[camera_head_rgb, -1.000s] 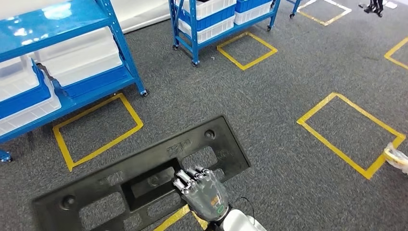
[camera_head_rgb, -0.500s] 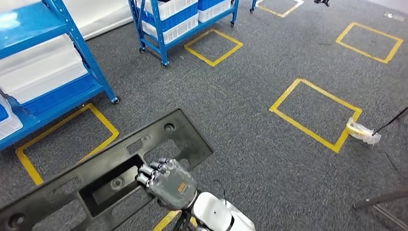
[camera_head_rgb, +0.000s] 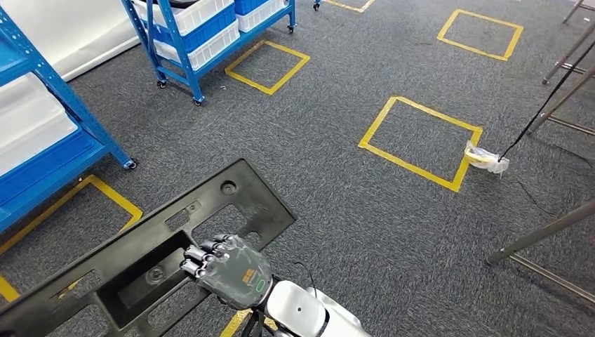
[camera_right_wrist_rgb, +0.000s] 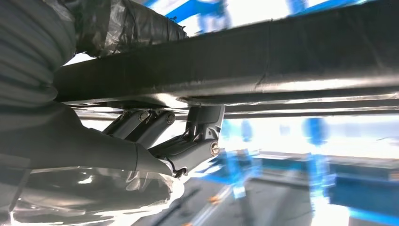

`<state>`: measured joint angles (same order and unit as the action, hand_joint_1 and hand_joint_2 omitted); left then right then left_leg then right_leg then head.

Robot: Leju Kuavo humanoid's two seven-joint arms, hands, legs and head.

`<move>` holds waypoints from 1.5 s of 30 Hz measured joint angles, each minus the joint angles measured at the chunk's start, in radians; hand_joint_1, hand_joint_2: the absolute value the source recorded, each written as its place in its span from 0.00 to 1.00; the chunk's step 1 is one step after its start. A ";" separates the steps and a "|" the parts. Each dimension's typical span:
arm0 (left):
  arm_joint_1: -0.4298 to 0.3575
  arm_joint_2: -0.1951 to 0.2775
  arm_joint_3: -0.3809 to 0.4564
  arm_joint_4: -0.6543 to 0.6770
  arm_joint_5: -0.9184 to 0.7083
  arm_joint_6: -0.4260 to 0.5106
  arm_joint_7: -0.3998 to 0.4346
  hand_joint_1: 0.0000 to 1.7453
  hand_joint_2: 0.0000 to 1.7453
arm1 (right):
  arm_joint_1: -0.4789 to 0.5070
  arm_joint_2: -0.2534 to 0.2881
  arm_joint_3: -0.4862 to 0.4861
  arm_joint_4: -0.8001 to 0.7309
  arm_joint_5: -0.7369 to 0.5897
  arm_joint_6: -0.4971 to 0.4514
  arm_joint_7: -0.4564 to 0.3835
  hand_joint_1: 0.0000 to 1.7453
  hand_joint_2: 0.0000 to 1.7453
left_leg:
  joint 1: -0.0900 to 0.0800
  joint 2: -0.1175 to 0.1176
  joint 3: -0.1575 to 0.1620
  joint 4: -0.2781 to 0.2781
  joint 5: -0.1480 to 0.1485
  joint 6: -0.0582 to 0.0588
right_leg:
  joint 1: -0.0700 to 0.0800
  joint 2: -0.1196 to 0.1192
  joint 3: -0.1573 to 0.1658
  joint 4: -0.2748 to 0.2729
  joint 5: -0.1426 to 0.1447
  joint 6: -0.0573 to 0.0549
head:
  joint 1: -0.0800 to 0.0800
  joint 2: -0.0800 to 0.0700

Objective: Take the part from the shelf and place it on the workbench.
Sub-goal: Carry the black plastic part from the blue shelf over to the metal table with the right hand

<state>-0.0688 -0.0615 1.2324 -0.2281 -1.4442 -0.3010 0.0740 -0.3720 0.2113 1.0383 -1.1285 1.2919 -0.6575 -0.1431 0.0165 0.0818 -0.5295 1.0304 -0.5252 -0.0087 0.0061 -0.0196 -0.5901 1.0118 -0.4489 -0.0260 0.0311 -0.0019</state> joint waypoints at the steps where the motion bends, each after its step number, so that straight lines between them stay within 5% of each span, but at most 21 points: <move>1: 0.009 -0.010 0.015 0.000 0.034 0.017 -0.006 0.00 1.00 | 0.030 -0.025 -0.012 -0.024 0.025 -0.013 0.013 1.00 1.00 | 0.002 -0.029 -0.015 0.041 -0.029 -0.002 | -0.005 0.010 0.004 -0.006 0.002 -0.004 | 0.000 0.000; 3: 0.032 -0.032 0.049 0.000 0.077 0.047 -0.016 0.00 1.00 | 0.093 -0.078 -0.061 -0.087 0.087 -0.026 0.017 1.00 1.00 | 0.004 -0.067 -0.072 0.165 -0.095 -0.004 | -0.006 0.035 0.001 -0.005 0.003 -0.007 | -0.002 0.000; 5: 0.054 -0.049 0.078 0.000 0.087 0.061 -0.024 0.00 1.00 | 0.174 -0.133 -0.135 -0.174 0.147 -0.032 0.008 1.00 1.00 | 0.006 -0.073 -0.113 0.245 -0.112 -0.006 | -0.007 0.066 0.000 0.000 0.000 -0.006 | -0.006 0.000; 7: 0.069 -0.060 0.093 0.000 0.085 0.061 -0.030 0.00 1.00 | 0.275 -0.188 -0.207 -0.258 0.188 -0.040 0.008 1.00 1.00 | 0.009 -0.080 -0.089 0.186 -0.053 -0.007 | -0.009 0.092 0.006 0.006 -0.006 0.001 | -0.008 0.000; 9: 0.075 -0.065 0.103 0.000 0.082 0.055 -0.032 0.00 1.00 | 0.343 -0.228 -0.252 -0.301 0.213 -0.041 0.015 1.00 1.00 | 0.016 -0.122 -0.039 0.068 0.005 -0.009 | -0.013 0.120 0.000 0.022 -0.014 0.011 | -0.007 0.000; 11: 0.076 -0.068 0.111 0.000 0.080 0.050 -0.033 0.00 1.00 | 0.377 -0.248 -0.276 -0.333 0.223 -0.040 0.024 1.00 1.00 | 0.017 -0.157 -0.018 0.016 0.012 -0.004 | -0.016 0.150 -0.015 0.036 -0.016 0.024 | -0.007 0.000; 13: 0.071 -0.069 0.115 0.000 0.078 0.047 -0.034 0.00 1.00 | 0.406 -0.262 -0.293 -0.361 0.224 -0.041 0.034 1.00 1.00 | 0.013 -0.146 -0.016 0.011 0.012 0.007 | -0.018 0.174 -0.024 0.035 -0.009 0.038 | -0.008 0.000; 14: 0.069 -0.069 0.117 -0.001 0.076 0.047 -0.035 0.00 1.00 | 0.417 -0.267 -0.300 -0.370 0.223 -0.041 0.038 1.00 1.00 | 0.013 -0.133 -0.013 0.007 0.015 0.014 | -0.019 0.168 -0.027 0.039 -0.010 0.043 | -0.008 0.000; 16: 0.067 -0.070 0.121 -0.001 0.075 0.047 -0.036 0.00 1.00 | 0.429 -0.275 -0.308 -0.382 0.222 -0.041 0.047 1.00 1.00 | 0.013 -0.105 -0.010 -0.002 0.022 0.030 | -0.016 0.109 -0.052 0.089 -0.042 0.051 | -0.004 0.000; 18: 0.070 -0.071 0.126 -0.001 0.075 0.047 -0.037 0.00 1.00 | 0.434 -0.279 -0.311 -0.389 0.220 -0.041 0.052 1.00 1.00 | 0.007 -0.076 -0.010 -0.005 0.022 0.039 | -0.015 0.042 -0.110 0.210 -0.105 0.057 | 0.001 0.000; 20: 0.072 -0.072 0.129 -0.001 0.075 0.048 -0.037 0.00 1.00 | 0.439 -0.282 -0.312 -0.390 0.218 -0.041 0.055 1.00 1.00 | 0.004 -0.045 -0.010 -0.005 0.020 0.041 | -0.019 0.027 -0.156 0.306 -0.137 0.061 | 0.001 0.000; 22: 0.071 -0.073 0.131 -0.001 0.075 0.048 -0.037 0.00 1.00 | 0.444 -0.285 -0.313 -0.390 0.216 -0.041 0.057 1.00 1.00 | 0.003 -0.017 -0.007 -0.004 0.018 0.039 | -0.021 0.019 -0.128 0.262 -0.099 0.062 | 0.001 0.000; 26: 0.068 -0.076 0.137 -0.001 0.075 0.049 -0.036 0.00 1.00 | 0.446 -0.287 -0.313 -0.390 0.214 -0.041 0.058 1.00 1.00 | -0.003 0.019 0.006 -0.005 0.008 0.023 | -0.011 -0.037 -0.005 0.041 -0.026 0.047 | 0.000 0.000; 29: 0.061 -0.077 0.138 -0.001 0.075 0.050 -0.033 0.00 1.00 | 0.447 -0.287 -0.313 -0.390 0.212 -0.041 0.058 1.00 1.00 | -0.002 0.032 0.016 -0.007 0.003 0.007 | -0.006 -0.014 -0.005 0.029 -0.024 0.028 | 0.000 0.000; 31: 0.061 -0.078 0.138 -0.001 0.075 0.050 -0.031 0.00 1.00 | 0.447 -0.286 -0.313 -0.391 0.209 -0.041 0.058 1.00 1.00 | 0.002 -0.006 0.002 0.030 -0.028 -0.001 | -0.012 0.005 -0.001 0.020 -0.018 0.013 | -0.001 0.000; 33: 0.063 -0.079 0.140 -0.001 0.074 0.050 -0.031 0.00 1.00 | 0.446 -0.286 -0.313 -0.390 0.206 -0.040 0.056 1.00 1.00 | 0.004 -0.056 -0.051 0.141 -0.091 -0.002 | -0.012 0.026 0.000 0.017 -0.015 0.003 | -0.002 0.000; 35: 0.065 -0.081 0.143 -0.001 0.073 0.051 -0.031 0.00 1.00 | 0.446 -0.286 -0.313 -0.389 0.203 -0.040 0.054 1.00 1.00 | 0.003 -0.072 -0.108 0.253 -0.129 -0.002 | -0.008 0.051 -0.002 0.019 -0.014 -0.001 | -0.002 0.000; 37: 0.067 -0.081 0.145 -0.001 0.072 0.052 -0.031 0.00 1.00 | 0.446 -0.286 -0.313 -0.389 0.201 -0.040 0.053 1.00 1.00 | 0.003 -0.077 -0.109 0.238 -0.090 0.002 | -0.005 0.081 -0.002 0.023 -0.015 -0.001 | -0.002 0.000; 40: 0.067 -0.081 0.147 -0.001 0.072 0.053 -0.031 0.00 1.00 | 0.445 -0.285 -0.313 -0.388 0.201 -0.040 0.051 1.00 1.00 | 0.003 -0.129 -0.035 0.057 0.006 0.013 | -0.005 0.122 -0.005 0.033 -0.017 0.005 | -0.001 0.000; 42: 0.065 -0.081 0.149 -0.002 0.071 0.054 -0.031 0.00 1.00 | 0.444 -0.285 -0.313 -0.388 0.200 -0.040 0.047 1.00 1.00 | 0.000 -0.155 -0.016 0.011 0.014 0.018 | -0.009 0.143 -0.012 0.037 -0.016 0.016 | -0.001 0.000; 45: 0.060 -0.082 0.152 -0.002 0.069 0.054 -0.031 0.00 1.00 | 0.443 -0.284 -0.313 -0.387 0.196 -0.040 0.037 1.00 1.00 | 0.000 -0.124 -0.008 -0.005 0.025 0.033 | -0.011 0.141 -0.021 0.040 -0.016 0.034 | -0.001 0.000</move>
<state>-0.0084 -0.1432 1.3846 -0.2296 -1.3752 -0.2470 0.0434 0.0710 -0.0731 0.7250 -1.5156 1.4879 -0.6977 -0.1058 0.0168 -0.0426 -0.5378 1.0257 -0.5003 0.0248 -0.0046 0.1209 -0.6114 1.0513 -0.4646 0.0083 0.0305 -0.0019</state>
